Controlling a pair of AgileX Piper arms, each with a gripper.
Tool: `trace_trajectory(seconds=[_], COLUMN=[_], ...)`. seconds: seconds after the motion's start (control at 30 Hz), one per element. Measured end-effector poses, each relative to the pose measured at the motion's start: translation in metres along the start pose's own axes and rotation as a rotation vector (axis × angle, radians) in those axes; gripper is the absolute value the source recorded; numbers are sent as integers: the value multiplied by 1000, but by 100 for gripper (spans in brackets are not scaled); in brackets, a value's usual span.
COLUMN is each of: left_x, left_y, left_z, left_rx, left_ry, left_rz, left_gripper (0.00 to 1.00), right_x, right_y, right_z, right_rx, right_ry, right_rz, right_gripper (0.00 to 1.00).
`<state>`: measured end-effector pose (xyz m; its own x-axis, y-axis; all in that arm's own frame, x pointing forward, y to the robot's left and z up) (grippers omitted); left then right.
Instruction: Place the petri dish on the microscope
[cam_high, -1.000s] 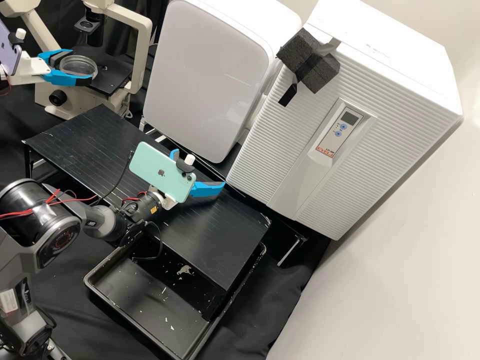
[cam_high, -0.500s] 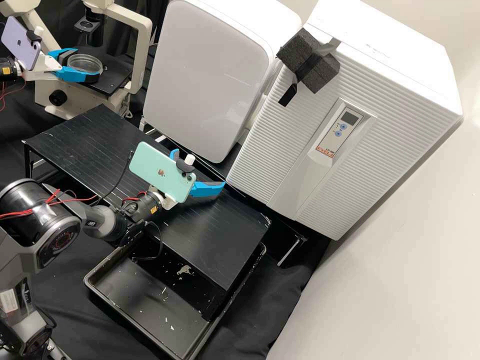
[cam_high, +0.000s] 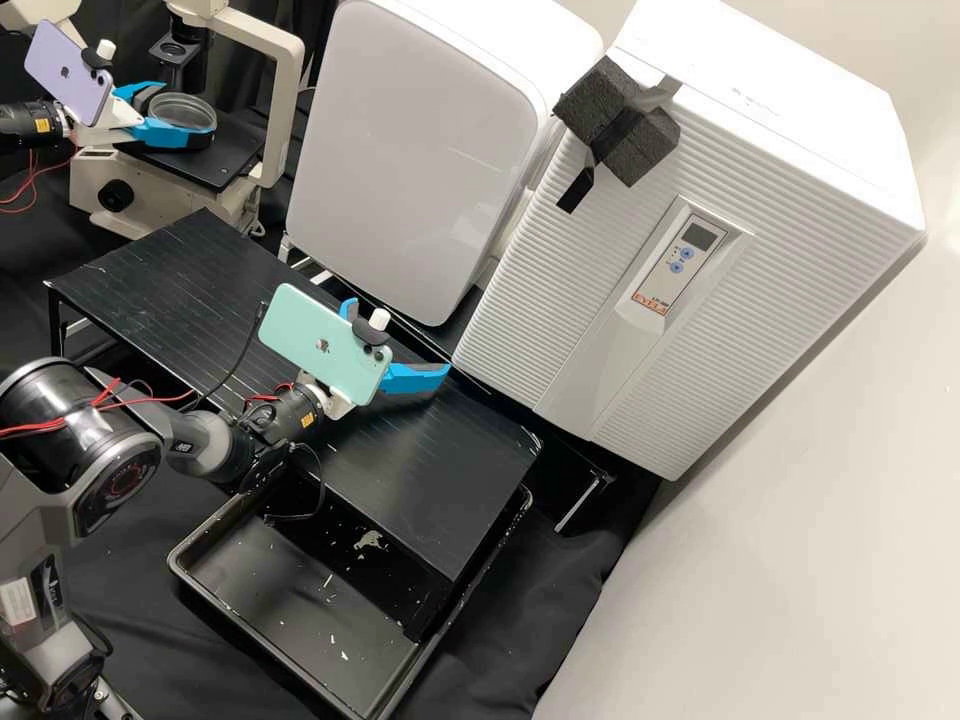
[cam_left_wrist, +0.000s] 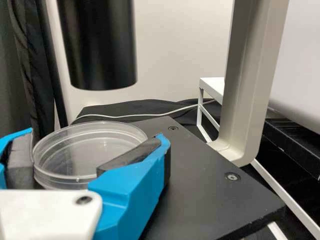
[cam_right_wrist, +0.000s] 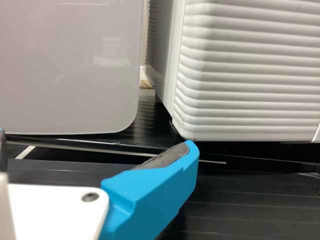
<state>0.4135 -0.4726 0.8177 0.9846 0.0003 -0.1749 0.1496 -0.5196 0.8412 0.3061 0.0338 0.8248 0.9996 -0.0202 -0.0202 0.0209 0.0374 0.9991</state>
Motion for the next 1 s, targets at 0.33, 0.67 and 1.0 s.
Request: trace_trajectory(seconds=[0.33, 0.67, 1.0], left_x=[1, -1, 0], left_y=[-3, -4, -5], left_z=[-1, 0, 2], left_rx=[-16, -68, -74], left_ry=[-2, -15, -21], left_rz=[2, 12, 10], left_gripper=[0, 0, 100], right_x=[0, 0, 0], right_y=[0, 0, 0], right_z=[0, 0, 0], right_rx=[0, 0, 0], right_ry=[0, 0, 0], right_rz=[0, 0, 0], right_gripper=[100, 100, 100])
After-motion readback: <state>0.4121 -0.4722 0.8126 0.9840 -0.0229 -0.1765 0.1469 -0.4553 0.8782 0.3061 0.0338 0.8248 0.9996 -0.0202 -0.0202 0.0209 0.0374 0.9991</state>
